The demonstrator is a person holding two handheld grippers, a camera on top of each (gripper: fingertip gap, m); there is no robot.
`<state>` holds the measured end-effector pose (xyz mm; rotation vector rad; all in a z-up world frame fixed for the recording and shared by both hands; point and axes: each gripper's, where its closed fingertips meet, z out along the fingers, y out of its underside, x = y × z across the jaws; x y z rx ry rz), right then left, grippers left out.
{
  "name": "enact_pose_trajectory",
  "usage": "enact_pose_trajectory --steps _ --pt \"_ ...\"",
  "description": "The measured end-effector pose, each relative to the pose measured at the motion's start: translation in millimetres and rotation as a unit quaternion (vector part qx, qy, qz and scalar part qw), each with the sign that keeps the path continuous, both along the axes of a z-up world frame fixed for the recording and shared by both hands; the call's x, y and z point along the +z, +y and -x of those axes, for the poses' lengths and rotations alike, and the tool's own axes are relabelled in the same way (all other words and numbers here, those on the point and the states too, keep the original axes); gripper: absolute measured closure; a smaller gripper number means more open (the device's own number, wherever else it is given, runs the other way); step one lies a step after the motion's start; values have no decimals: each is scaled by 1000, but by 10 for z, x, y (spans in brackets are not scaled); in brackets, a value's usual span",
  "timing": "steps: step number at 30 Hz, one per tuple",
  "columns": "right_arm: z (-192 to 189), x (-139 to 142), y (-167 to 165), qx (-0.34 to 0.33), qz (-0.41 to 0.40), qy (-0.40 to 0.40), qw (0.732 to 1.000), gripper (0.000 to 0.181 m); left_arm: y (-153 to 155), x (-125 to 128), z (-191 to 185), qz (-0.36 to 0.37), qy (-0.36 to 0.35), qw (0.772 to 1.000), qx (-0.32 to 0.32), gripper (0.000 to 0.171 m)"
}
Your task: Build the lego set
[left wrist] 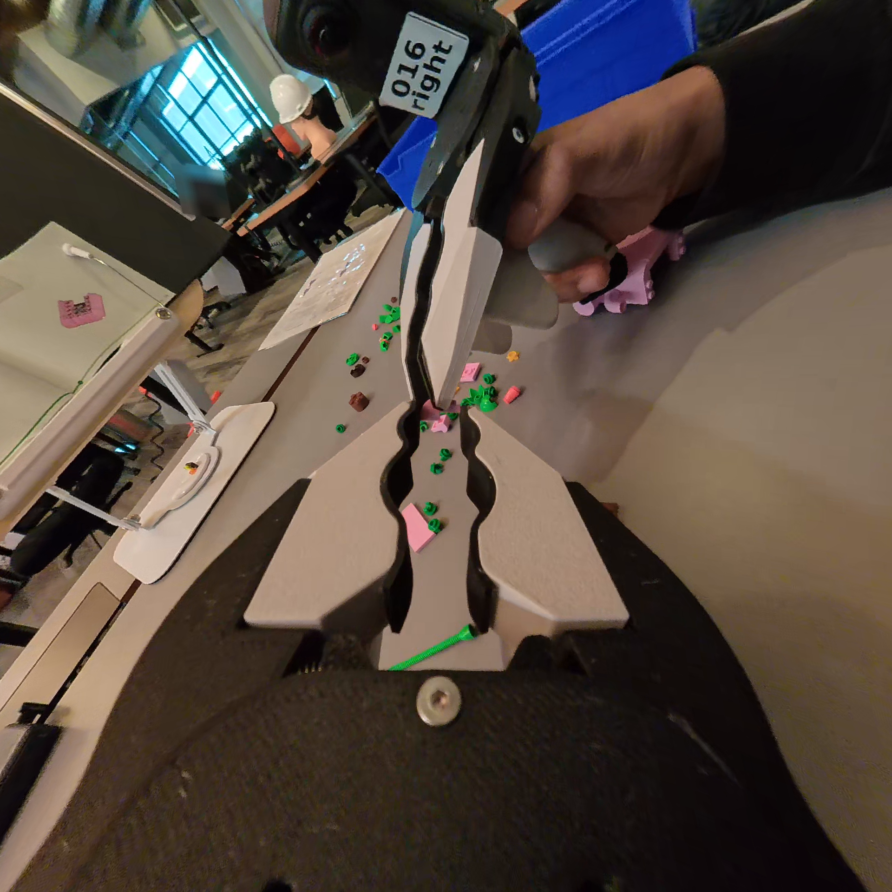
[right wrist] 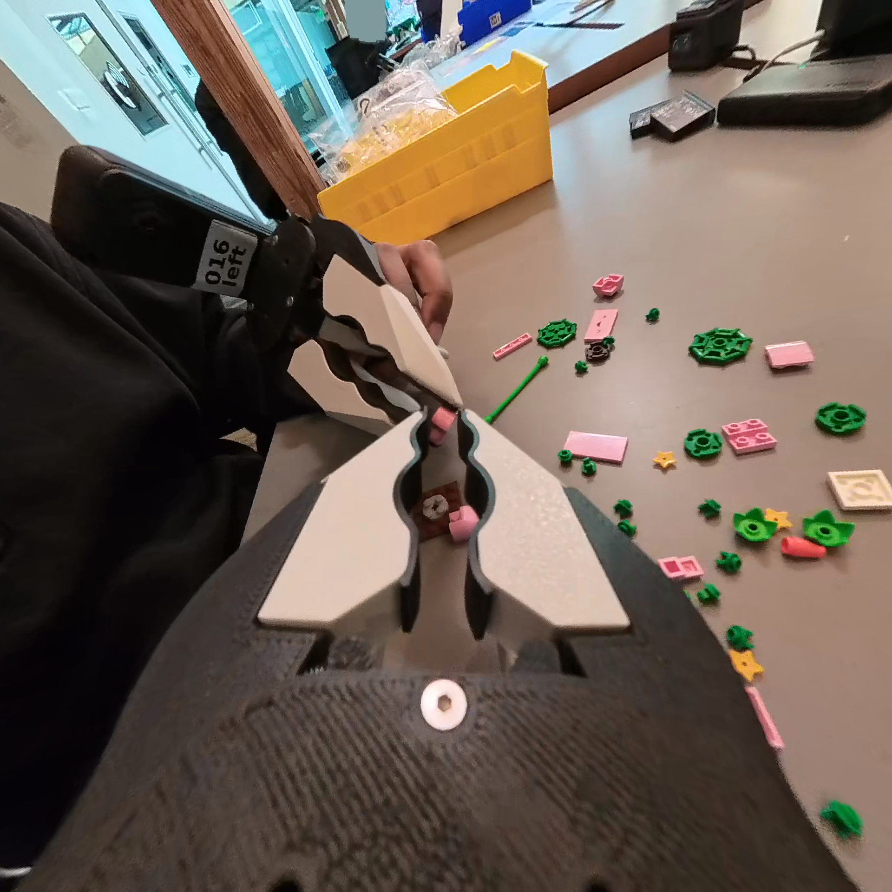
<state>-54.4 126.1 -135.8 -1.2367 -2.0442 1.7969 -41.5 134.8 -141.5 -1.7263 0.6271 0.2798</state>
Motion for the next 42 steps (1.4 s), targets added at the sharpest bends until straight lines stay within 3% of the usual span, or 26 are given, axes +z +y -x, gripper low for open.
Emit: enact_pose_trajectory --steps 3,4,6,8,10,17,25,27,31,38,42 --pt "7 -13 23 -6 1 -12 1000 173 5 -6 3 0 -6 1000 3 155" --pt "14 -23 40 -11 -3 -15 1000 173 -1 -33 12 9 -13 1000 2 145" --pt "25 -46 70 -19 -11 -21 1000 173 -76 -243 5 81 -41 996 -18 114" --pt "31 -86 87 -25 -19 -31 999 174 -239 -534 -7 191 -80 977 -47 99" --pt "22 -134 68 -22 -24 -45 998 174 -373 -672 8 245 -94 963 -63 99" --pt "-65 -407 -115 14 -42 -124 991 174 -497 -733 -135 277 -93 951 -104 123" --pt "-294 -502 -339 83 -52 -177 979 174 -542 -803 -194 307 -97 940 -112 127" --pt "-453 -595 -446 131 -88 -189 969 174 -566 -806 -235 314 -101 936 -123 130" --pt "-621 -774 -488 165 -160 -208 951 174 -618 -813 -326 329 -110 926 -147 139" --pt "-483 -795 -60 88 -219 -192 953 175 -638 -814 -409 335 -110 921 -166 137" --pt "-388 -609 -70 82 -196 -135 968 174 -626 -789 -449 328 -112 922 -173 144"
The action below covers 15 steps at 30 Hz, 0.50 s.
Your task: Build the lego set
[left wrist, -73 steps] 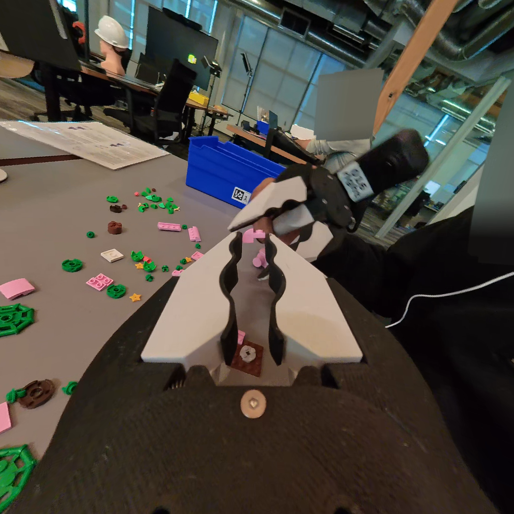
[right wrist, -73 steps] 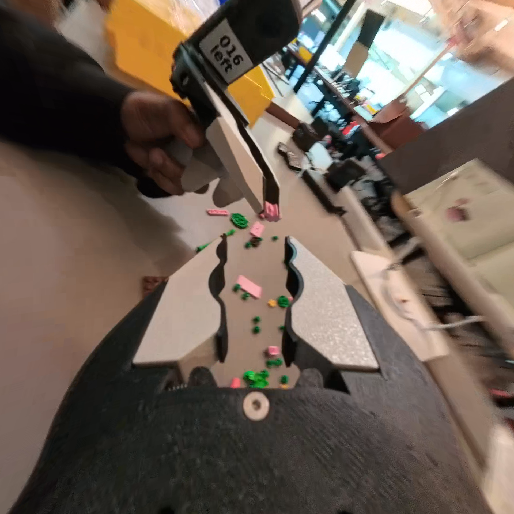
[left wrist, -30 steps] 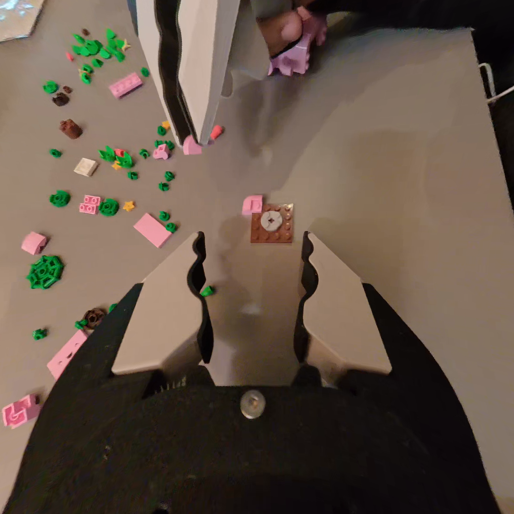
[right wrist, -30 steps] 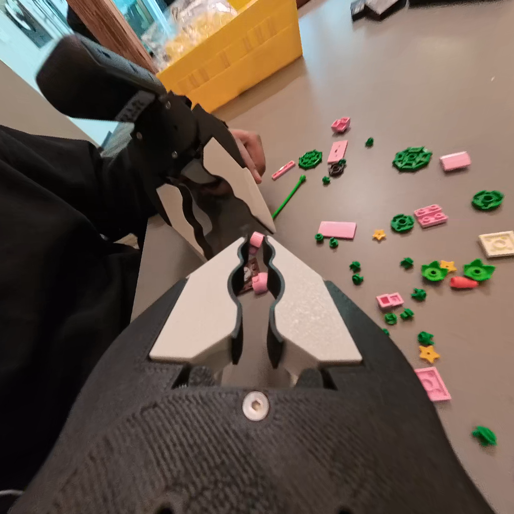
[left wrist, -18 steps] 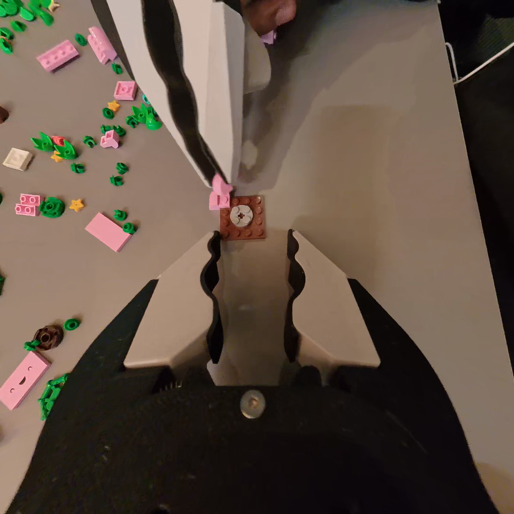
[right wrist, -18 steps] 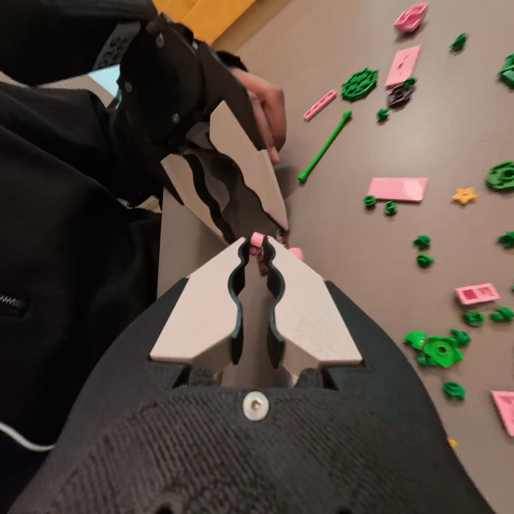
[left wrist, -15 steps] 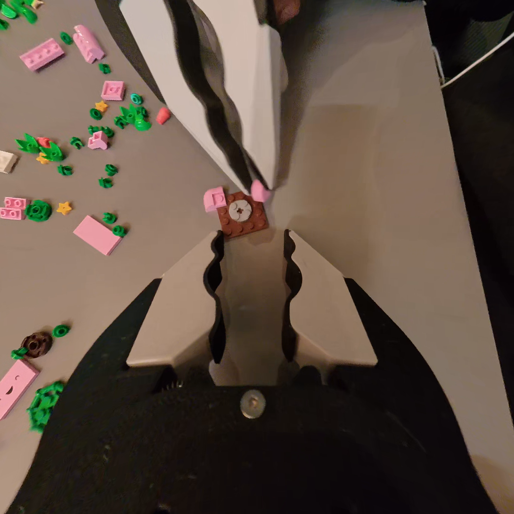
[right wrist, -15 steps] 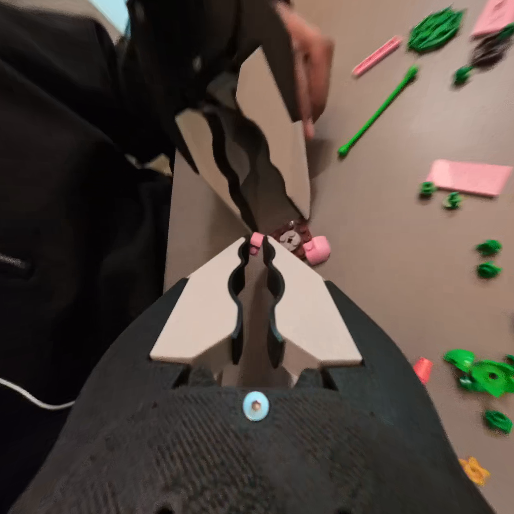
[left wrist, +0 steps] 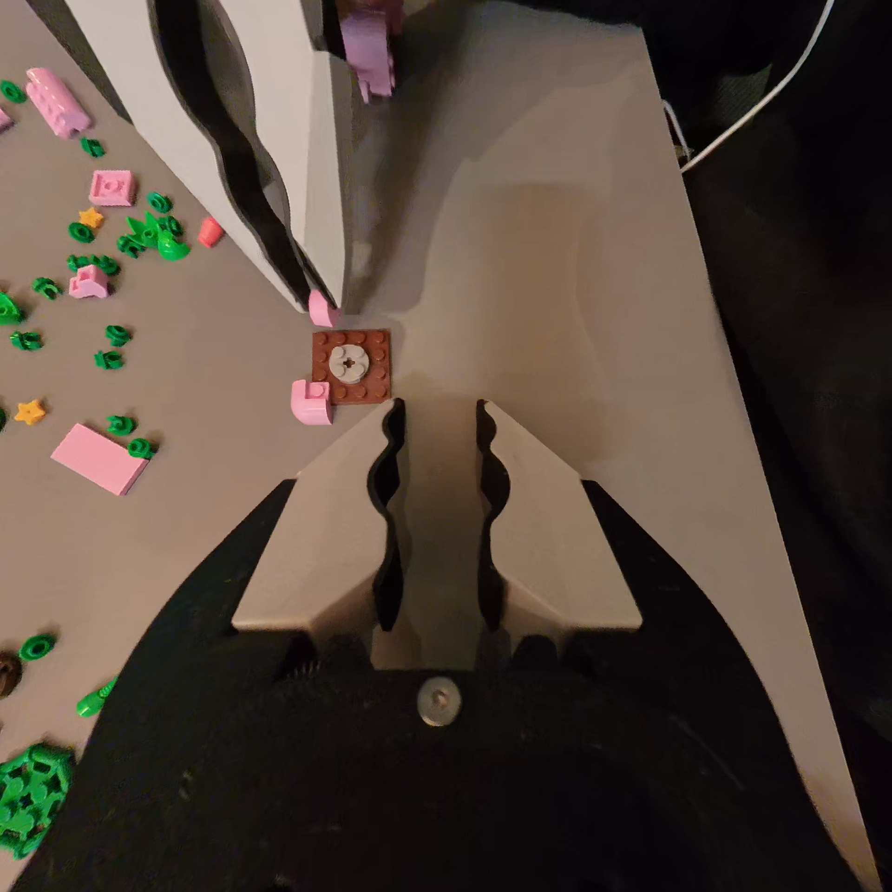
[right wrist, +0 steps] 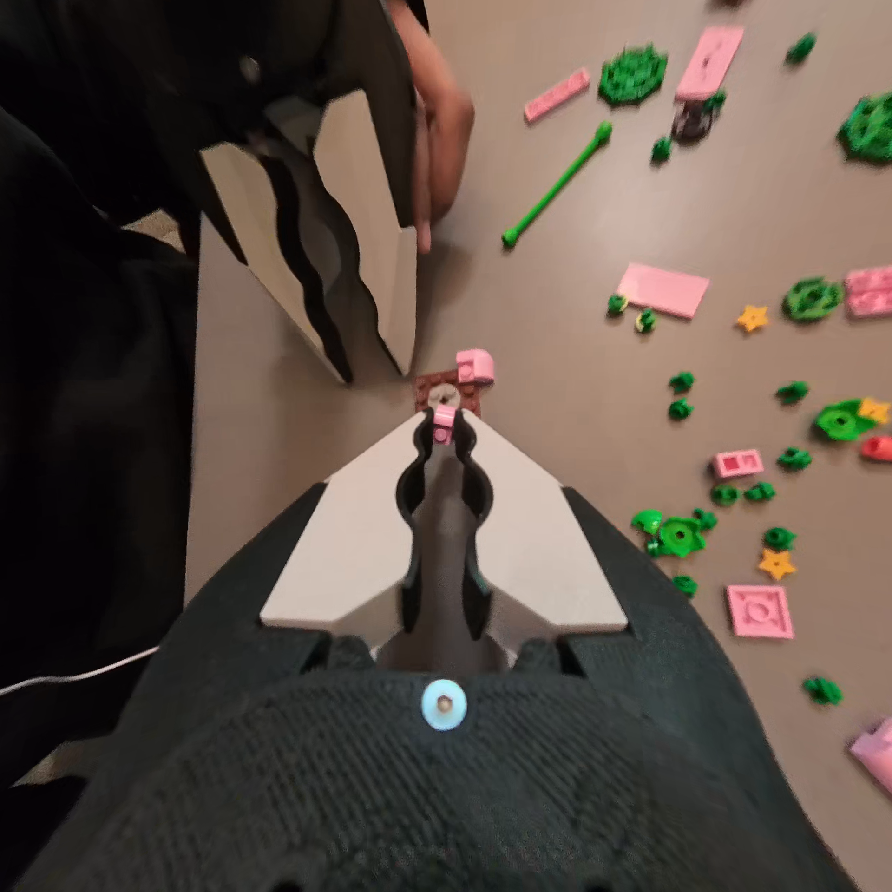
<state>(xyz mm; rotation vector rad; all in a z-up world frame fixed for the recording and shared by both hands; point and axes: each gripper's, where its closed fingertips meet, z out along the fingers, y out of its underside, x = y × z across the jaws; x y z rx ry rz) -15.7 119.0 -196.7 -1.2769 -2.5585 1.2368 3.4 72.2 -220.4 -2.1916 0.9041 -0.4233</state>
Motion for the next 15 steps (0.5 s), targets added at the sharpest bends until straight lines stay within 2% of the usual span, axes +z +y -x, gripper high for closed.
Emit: enact_pose_trajectory --steps 3,5,8,15 --pt "56 109 -81 19 -8 64 998 175 106 230 67 -46 -60 997 30 157" --pt "76 96 -155 35 -31 93 995 175 174 332 182 -77 -75 993 57 158" --pt "91 -3 -292 61 -70 118 989 175 217 306 323 -89 -49 991 82 157" --pt "96 -184 -401 88 -114 129 981 175 121 262 299 -67 -54 995 57 157"
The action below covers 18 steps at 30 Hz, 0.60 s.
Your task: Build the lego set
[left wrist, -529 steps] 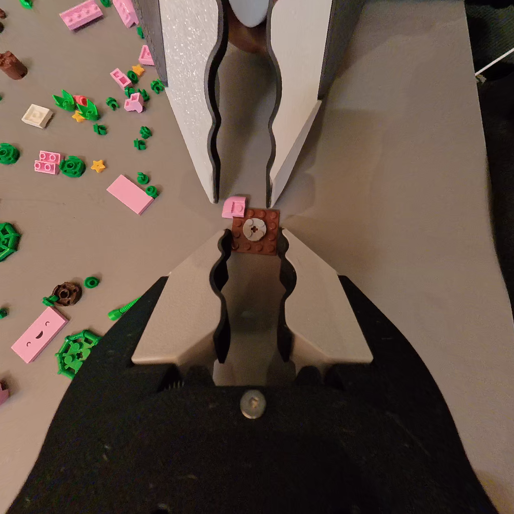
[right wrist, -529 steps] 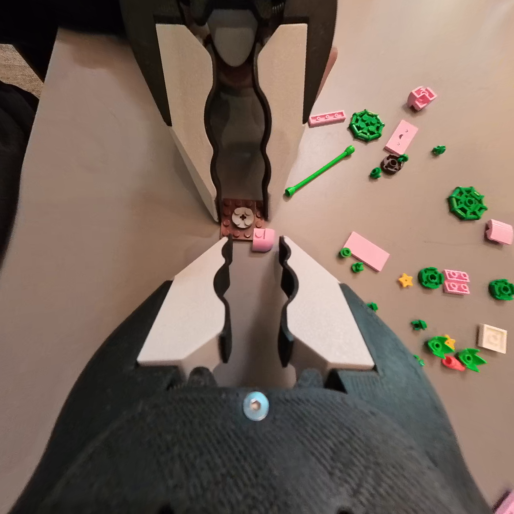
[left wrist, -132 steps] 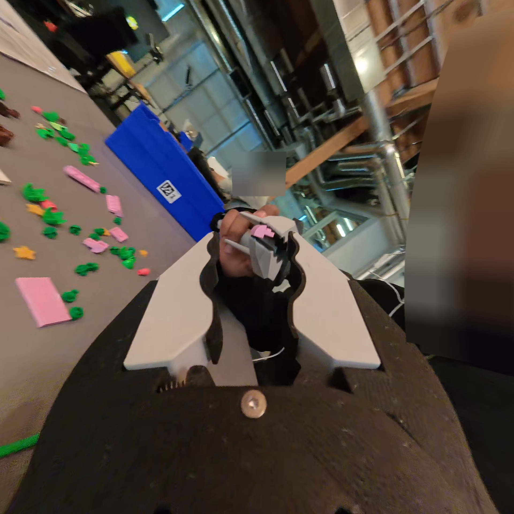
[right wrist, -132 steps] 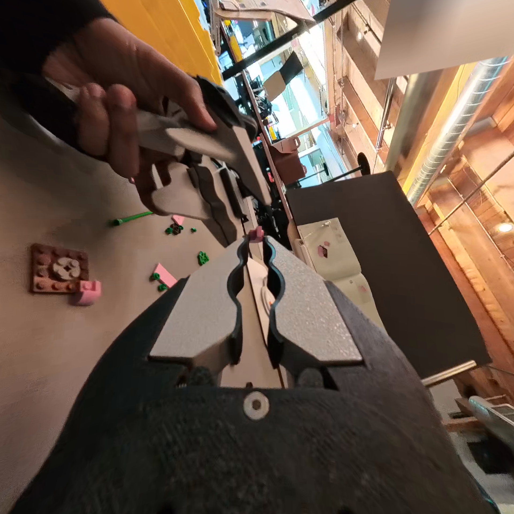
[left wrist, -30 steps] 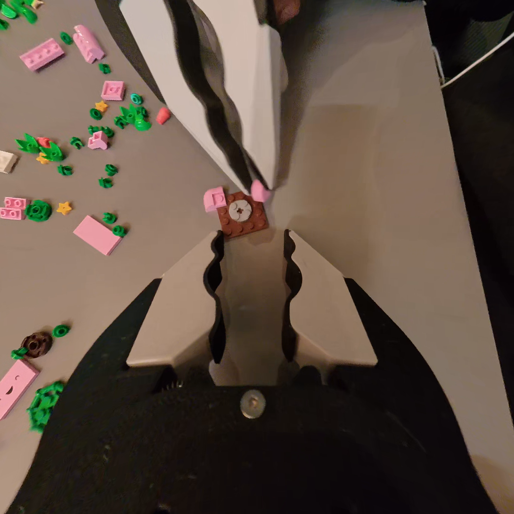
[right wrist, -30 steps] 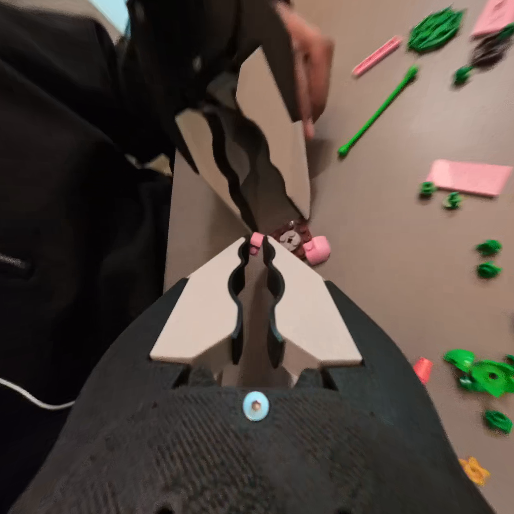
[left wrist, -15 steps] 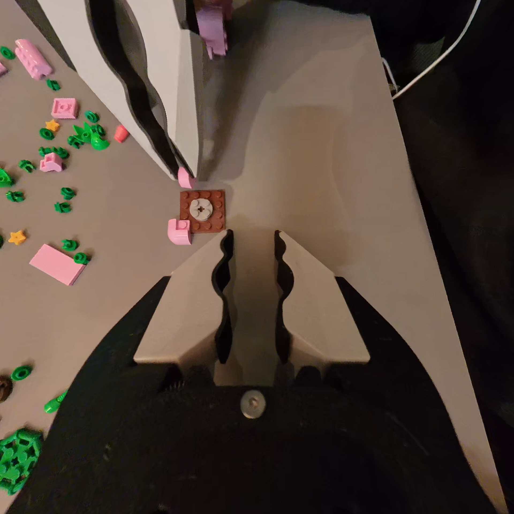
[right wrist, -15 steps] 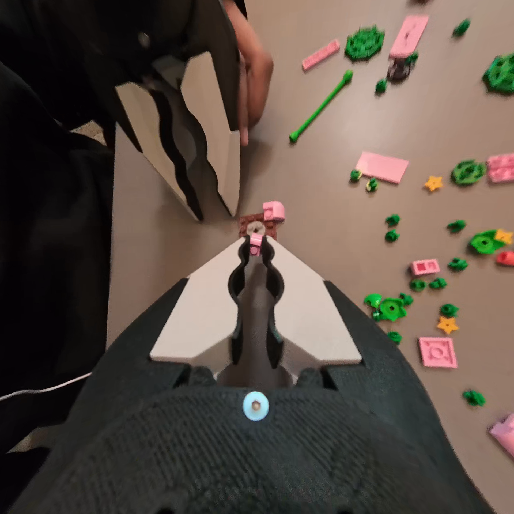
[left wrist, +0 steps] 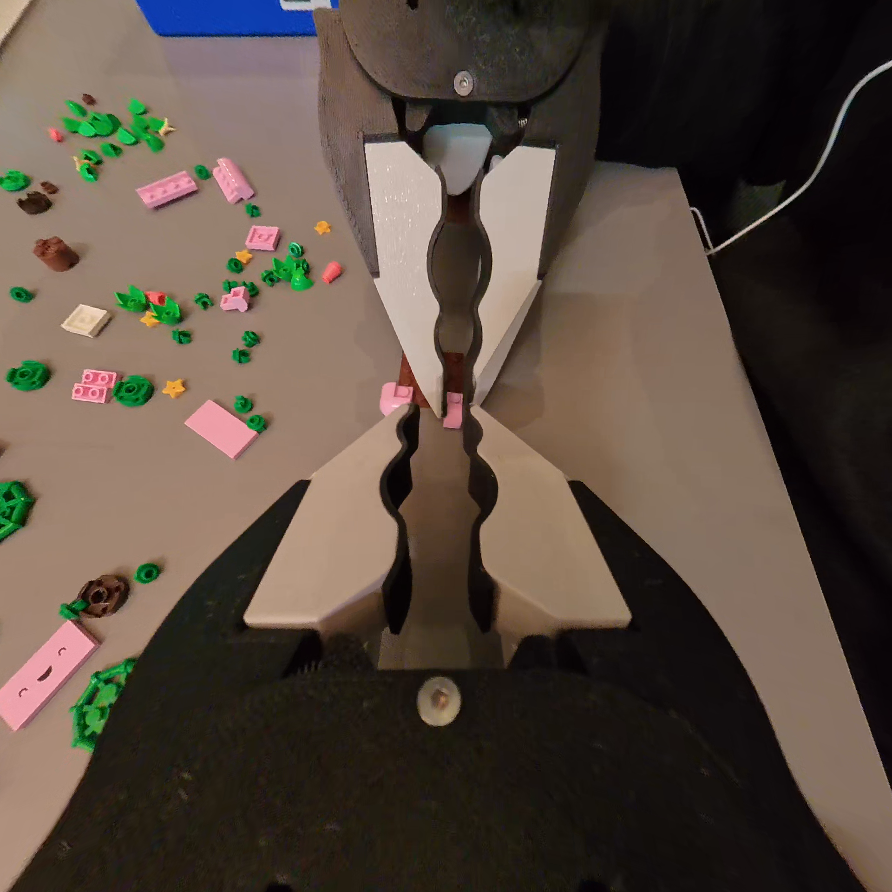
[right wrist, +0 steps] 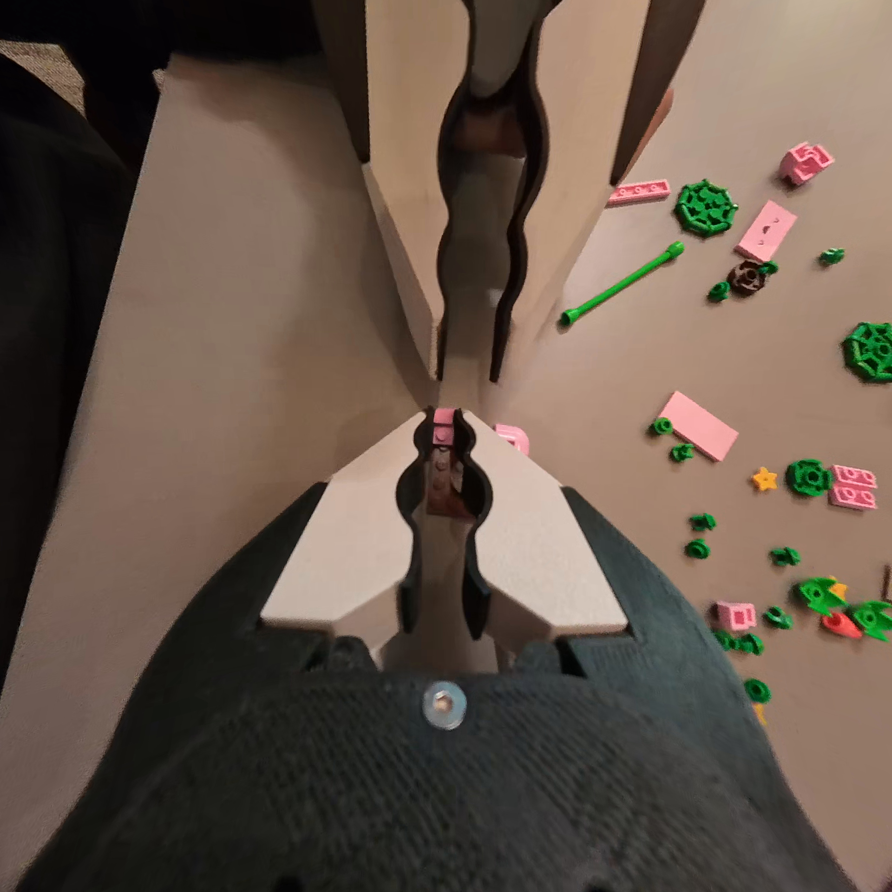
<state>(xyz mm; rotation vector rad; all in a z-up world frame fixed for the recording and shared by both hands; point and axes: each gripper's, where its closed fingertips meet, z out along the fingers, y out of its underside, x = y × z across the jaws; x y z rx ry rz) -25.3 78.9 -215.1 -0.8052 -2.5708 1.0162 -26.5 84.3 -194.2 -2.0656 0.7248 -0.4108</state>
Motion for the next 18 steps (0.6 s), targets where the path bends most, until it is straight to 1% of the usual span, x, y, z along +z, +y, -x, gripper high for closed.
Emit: enact_pose_trajectory --steps 4,7,11,14,16,18 --pt "5 -29 -26 5 -5 5 1000 174 -32 -23 2 15 -8 1000 -7 157" --pt "3 -36 -1 5 -15 9 1000 171 -33 -68 -9 23 6 1000 -9 157" --pt "-15 59 30 6 2 15 1000 164 -34 -124 -21 31 25 999 -11 157" --pt "-2 153 109 -7 20 20 1000 161 -39 -160 -33 34 40 999 -14 156" --pt "2 160 183 -19 23 13 999 157 -46 -195 -45 38 52 998 -18 156" --pt "-5 125 244 -29 18 -2 999 148 -48 -242 -52 45 67 997 -19 155"
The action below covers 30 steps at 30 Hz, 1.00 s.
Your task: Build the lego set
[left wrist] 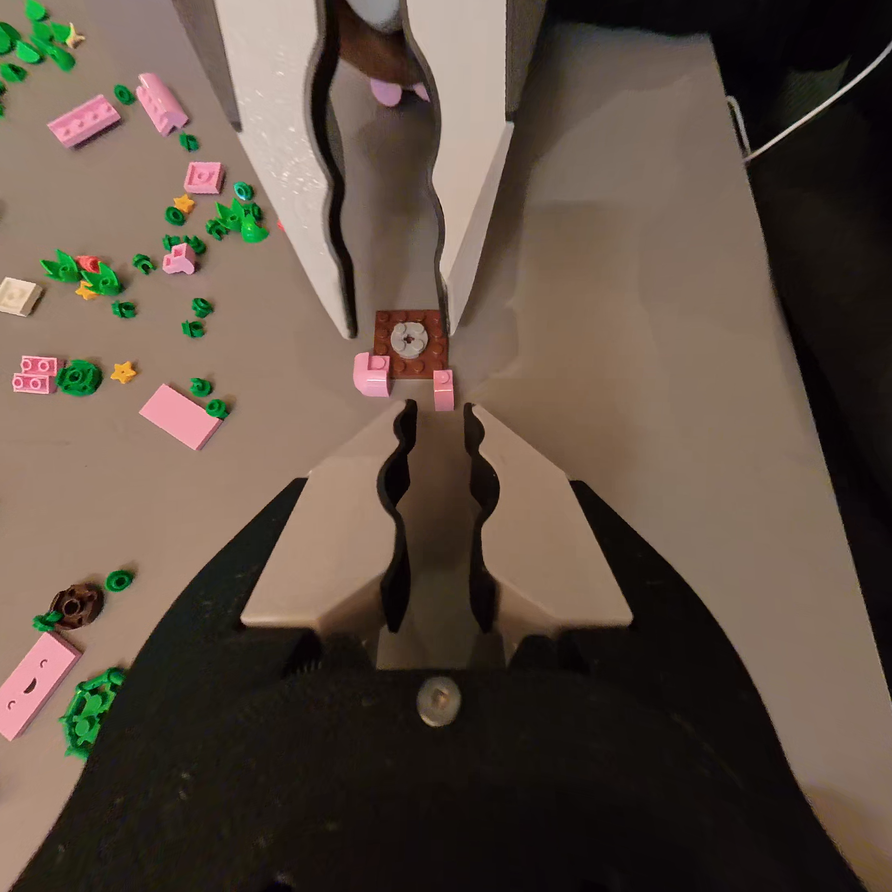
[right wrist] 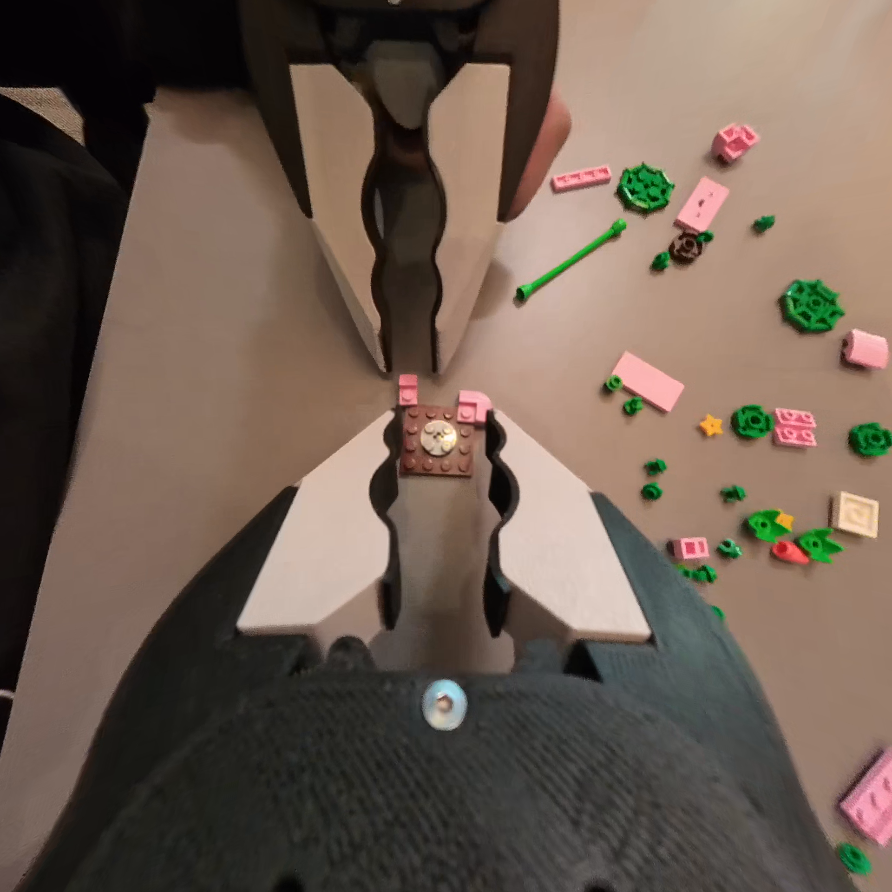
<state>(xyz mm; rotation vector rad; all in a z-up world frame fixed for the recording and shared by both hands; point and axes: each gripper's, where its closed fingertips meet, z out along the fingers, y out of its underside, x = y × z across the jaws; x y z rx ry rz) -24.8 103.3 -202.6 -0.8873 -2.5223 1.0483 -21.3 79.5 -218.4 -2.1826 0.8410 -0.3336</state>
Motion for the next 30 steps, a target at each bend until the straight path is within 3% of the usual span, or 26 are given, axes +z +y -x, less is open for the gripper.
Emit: enact_pose_trajectory --steps 7,12,30 --pt "-41 -124 28 -4 -15 -34 999 137 40 -43 -32 -1 23 1000 6 160" --pt "-41 -184 37 0 -32 -33 999 150 85 11 8 -12 8 1000 23 166" --pt "-50 -182 -27 14 -29 -25 999 151 135 22 55 -21 15 999 43 161"
